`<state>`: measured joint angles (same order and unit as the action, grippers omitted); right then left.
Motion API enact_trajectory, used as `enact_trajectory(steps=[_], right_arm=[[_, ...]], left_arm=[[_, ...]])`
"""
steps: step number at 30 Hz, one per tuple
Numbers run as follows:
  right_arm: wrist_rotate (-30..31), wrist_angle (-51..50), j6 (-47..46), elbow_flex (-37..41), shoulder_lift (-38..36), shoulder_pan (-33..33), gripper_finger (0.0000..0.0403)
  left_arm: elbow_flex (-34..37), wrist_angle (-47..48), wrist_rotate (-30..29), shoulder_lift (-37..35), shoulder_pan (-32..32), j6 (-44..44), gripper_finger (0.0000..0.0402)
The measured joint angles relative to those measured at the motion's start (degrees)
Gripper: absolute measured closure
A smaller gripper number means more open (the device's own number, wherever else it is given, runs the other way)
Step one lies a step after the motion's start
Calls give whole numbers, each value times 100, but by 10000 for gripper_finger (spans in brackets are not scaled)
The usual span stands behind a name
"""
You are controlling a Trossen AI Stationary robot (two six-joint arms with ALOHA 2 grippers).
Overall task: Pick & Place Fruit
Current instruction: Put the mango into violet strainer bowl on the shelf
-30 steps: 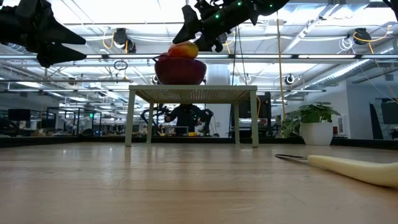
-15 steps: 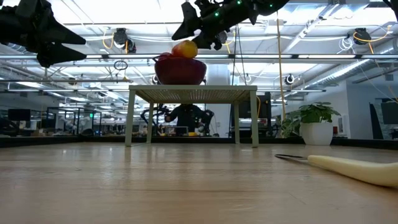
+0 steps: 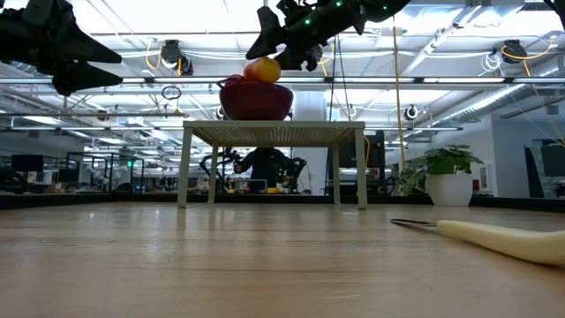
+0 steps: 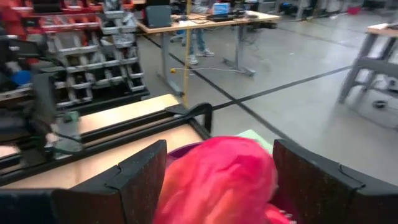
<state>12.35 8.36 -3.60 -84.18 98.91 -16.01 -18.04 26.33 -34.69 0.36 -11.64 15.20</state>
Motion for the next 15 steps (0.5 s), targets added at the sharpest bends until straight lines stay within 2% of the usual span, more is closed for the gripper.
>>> enact_trajectory(steps=[15], right_arm=[[156, 50, 151, 0, 0, -2, 114]], left_arm=[[0, 0, 2, 0, 0, 1, 92]])
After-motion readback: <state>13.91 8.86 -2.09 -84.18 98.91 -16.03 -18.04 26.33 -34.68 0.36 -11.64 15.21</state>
